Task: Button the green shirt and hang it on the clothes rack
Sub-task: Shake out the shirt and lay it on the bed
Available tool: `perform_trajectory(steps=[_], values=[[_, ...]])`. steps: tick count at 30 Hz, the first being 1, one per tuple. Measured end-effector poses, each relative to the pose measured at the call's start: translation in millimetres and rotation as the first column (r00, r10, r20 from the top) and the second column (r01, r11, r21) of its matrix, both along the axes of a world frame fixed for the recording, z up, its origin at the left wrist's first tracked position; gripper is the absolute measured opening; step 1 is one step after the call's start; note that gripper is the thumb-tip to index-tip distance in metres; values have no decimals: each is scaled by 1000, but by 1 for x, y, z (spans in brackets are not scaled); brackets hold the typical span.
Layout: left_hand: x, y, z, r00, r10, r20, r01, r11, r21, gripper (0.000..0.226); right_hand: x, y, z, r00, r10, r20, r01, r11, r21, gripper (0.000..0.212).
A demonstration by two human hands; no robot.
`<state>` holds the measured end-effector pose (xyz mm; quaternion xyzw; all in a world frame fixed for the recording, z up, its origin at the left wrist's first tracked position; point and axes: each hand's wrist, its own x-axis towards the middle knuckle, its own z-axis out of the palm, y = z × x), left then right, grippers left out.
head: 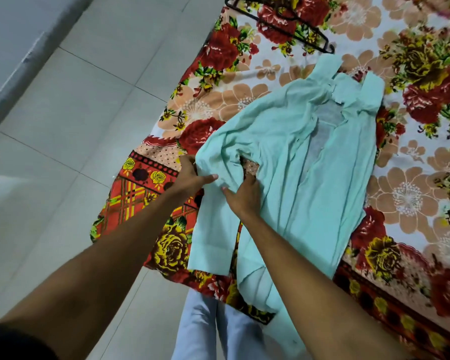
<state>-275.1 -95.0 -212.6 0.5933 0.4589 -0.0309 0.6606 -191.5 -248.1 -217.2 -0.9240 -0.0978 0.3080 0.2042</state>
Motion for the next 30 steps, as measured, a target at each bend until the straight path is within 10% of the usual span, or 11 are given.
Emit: perform_trajectory(steps=[4,7,12,17,21,26,30], values=[[-27,-34,-5,987,-120,-104,150,920,363,85,-4,-3,14,983,159,-93,-175,965,-197,35],[-39,-61,1,936,-282,-211,351,801,485,75,-8,1,23,987,137,-84,-142,988,-53,36],[-46,-78,7,949,-315,-1,304,918,256,98,-14,2,47,686,48,-726,292,896,334,28],[-49,-74,19,999,37,-12,-35,986,166,45,-12,-7,47,790,121,-601,220,859,462,18],[-53,-56,35,897,438,-64,-411,771,-487,34,-27,-20,36,872,-15,-490,188,934,305,26],[-63,-35,44,876,479,-61,-370,584,-722,39,-51,-27,37,536,86,-840,371,870,326,48],[-72,-24,38,938,348,-6,-264,702,-662,52,-57,-32,34,458,211,-864,391,825,409,42]])
